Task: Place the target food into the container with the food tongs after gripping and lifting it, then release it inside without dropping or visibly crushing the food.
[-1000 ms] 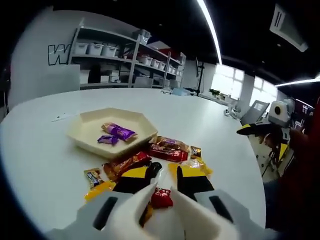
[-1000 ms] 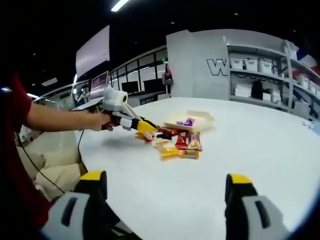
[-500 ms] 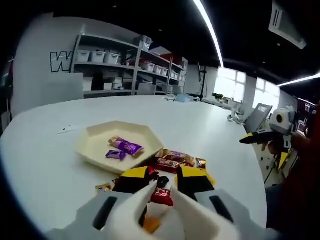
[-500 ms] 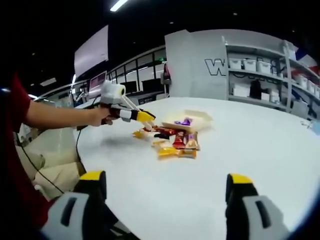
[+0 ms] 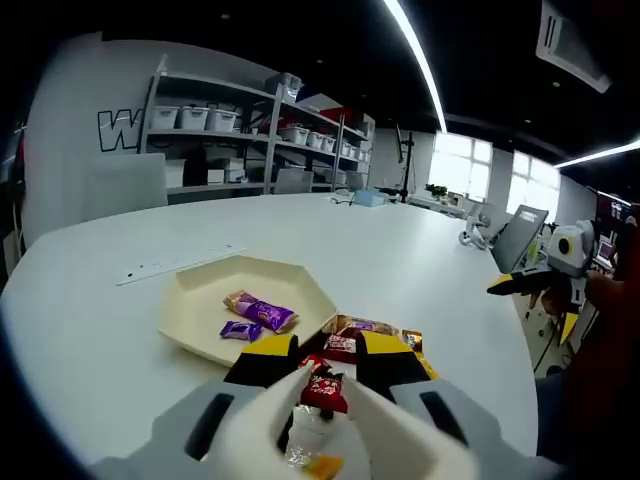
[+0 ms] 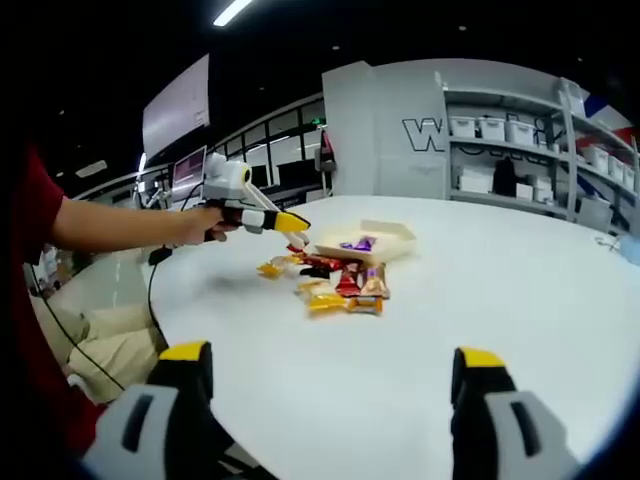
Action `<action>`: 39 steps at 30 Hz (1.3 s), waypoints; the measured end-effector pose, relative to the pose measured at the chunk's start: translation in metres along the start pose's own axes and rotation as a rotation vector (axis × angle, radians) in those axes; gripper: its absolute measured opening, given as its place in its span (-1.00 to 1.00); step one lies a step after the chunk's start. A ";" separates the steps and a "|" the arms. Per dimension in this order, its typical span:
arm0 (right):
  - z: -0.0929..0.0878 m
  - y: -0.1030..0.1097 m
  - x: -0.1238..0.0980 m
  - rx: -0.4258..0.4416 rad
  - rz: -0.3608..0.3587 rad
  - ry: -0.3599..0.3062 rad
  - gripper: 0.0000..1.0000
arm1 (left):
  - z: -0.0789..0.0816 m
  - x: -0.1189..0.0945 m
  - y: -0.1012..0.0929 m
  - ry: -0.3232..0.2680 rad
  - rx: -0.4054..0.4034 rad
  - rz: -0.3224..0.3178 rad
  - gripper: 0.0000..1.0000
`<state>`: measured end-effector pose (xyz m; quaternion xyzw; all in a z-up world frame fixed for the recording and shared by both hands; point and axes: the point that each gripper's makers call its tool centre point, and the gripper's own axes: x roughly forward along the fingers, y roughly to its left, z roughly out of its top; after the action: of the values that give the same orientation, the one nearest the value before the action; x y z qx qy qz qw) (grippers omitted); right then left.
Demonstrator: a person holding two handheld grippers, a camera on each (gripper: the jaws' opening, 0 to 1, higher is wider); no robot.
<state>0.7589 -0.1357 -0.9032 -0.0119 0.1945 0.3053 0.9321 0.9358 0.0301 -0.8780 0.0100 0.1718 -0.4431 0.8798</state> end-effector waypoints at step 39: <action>-0.005 -0.018 -0.008 0.016 -0.037 0.014 0.98 | 0.045 0.020 0.031 -0.059 0.082 0.084 -0.45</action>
<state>0.7611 -0.1553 -0.9069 -0.0099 0.2031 0.2866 0.9362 0.9847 0.0258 -0.8465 0.0402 0.1269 -0.4127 0.9011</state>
